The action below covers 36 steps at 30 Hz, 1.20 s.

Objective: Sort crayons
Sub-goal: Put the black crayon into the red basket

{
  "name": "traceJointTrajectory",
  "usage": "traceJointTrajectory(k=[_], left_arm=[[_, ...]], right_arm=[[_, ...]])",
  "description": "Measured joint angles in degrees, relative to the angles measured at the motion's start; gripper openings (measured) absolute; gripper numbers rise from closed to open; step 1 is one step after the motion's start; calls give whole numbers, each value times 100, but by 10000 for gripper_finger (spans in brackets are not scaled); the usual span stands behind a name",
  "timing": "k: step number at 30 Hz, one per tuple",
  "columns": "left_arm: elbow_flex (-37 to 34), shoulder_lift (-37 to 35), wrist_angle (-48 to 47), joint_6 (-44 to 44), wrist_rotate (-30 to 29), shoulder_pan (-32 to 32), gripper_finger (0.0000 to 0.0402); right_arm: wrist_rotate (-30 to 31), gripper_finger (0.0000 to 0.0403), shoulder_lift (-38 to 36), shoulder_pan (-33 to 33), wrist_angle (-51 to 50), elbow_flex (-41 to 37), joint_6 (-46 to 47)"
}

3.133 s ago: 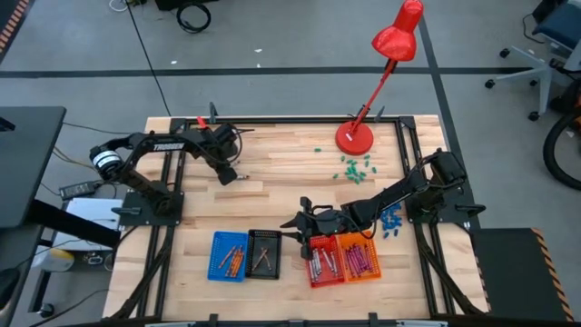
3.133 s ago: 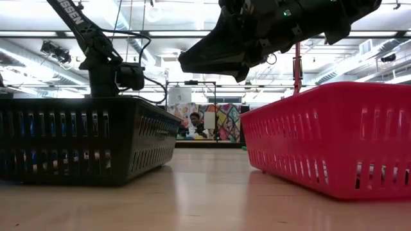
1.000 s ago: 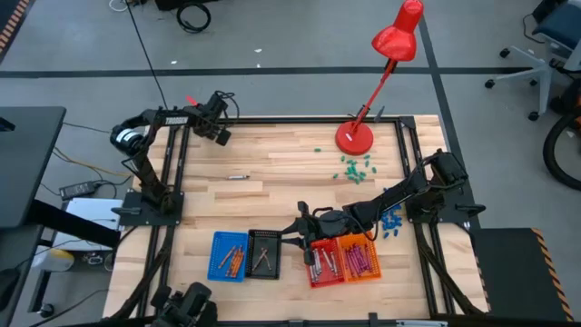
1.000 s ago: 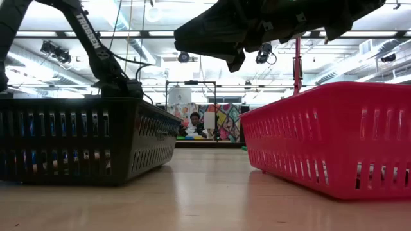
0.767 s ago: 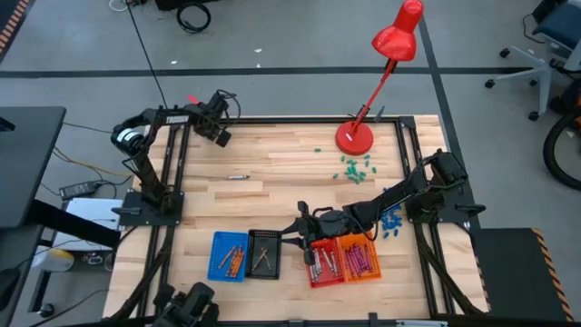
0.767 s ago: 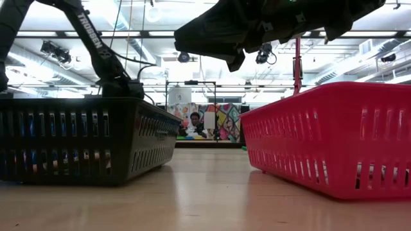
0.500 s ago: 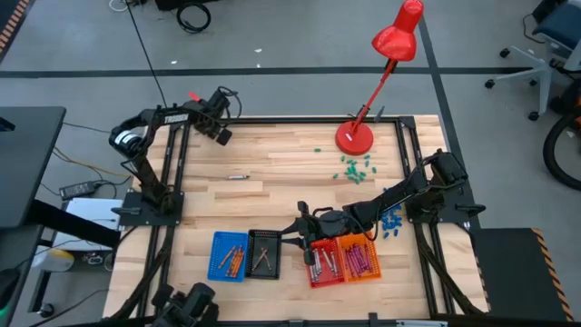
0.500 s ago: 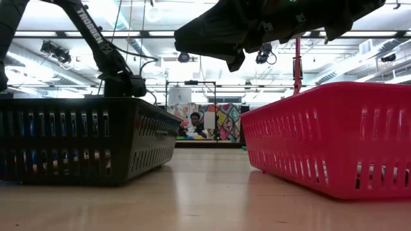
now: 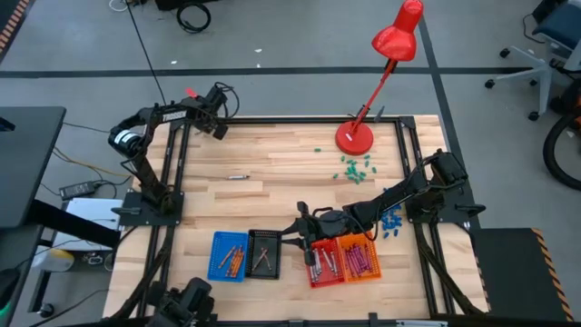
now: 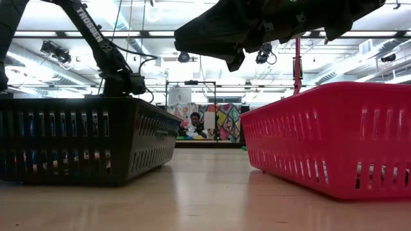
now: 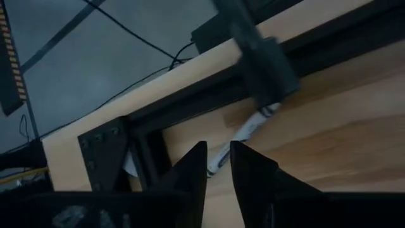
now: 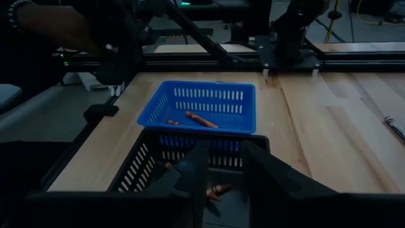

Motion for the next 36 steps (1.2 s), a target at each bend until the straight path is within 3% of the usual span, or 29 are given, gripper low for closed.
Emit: traceJointTrajectory(k=[10,15,22,30,32,36], left_arm=[[245,729,-152,-112,-32,221,59],[599,1065,-796,1,-110,23,58],[872,1127,-1262,97,266,-326,59],[969,1124,-1958,252,168,-884,59],[968,1123,-1951,330,-17,-1028,59],[970,1117,-1611,528,-957,-1140,59]], right_arm=[[-135,102,0,0,31,0,-19],[-142,102,0,0,31,0,-53],[-142,102,2,0,10,0,-100],[-142,102,2,22,-4,0,-66],[-142,102,2,20,-2,0,-66],[-140,102,4,22,32,0,-39]])
